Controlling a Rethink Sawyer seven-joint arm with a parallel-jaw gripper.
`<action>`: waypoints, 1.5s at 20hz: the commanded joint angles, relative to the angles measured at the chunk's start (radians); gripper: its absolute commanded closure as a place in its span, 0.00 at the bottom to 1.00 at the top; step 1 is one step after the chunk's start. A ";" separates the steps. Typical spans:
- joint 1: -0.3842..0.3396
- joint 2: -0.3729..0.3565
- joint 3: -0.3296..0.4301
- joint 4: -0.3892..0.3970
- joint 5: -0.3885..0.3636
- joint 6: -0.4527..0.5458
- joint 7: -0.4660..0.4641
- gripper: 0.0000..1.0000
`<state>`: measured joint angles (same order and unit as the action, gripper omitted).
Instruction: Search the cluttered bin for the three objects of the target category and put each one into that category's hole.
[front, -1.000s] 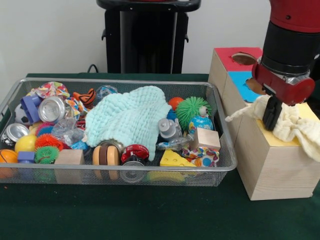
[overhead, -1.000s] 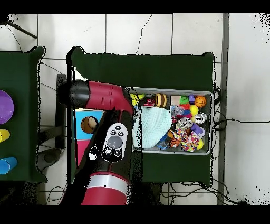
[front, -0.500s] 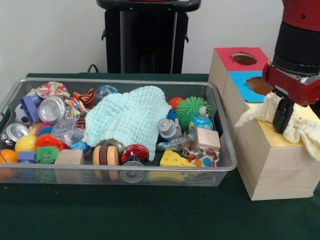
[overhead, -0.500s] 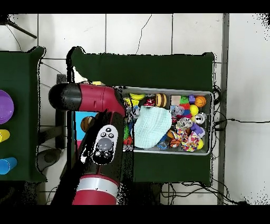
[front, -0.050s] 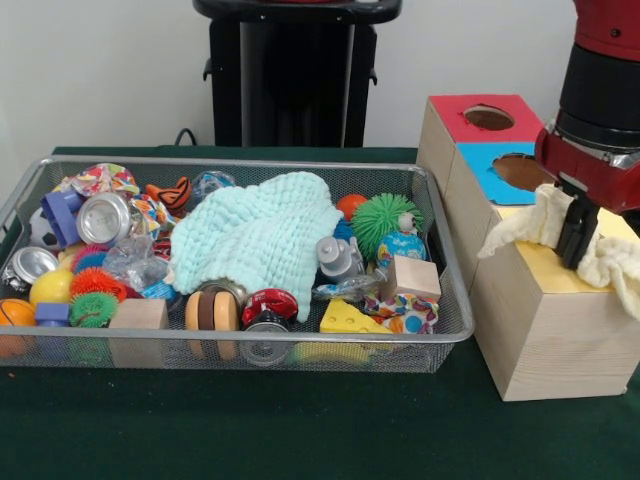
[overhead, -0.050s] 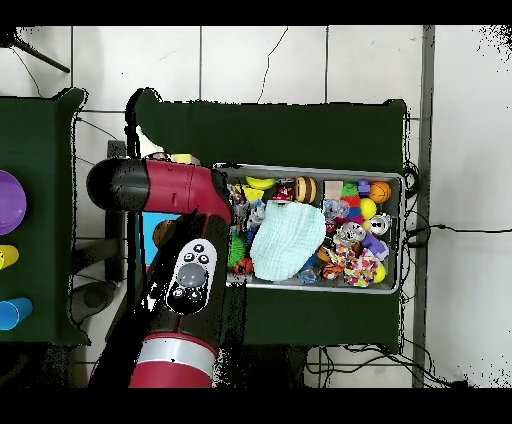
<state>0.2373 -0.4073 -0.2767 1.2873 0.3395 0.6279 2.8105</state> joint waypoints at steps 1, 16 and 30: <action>0.059 0.114 0.160 0.135 0.076 -0.112 0.194 1.00; 0.108 0.109 0.171 0.237 0.120 -0.221 0.203 1.00; 0.180 0.090 0.133 0.295 0.186 -0.184 0.203 1.00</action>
<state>0.3439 -0.4112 -0.3224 1.4166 0.4682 0.4092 2.8105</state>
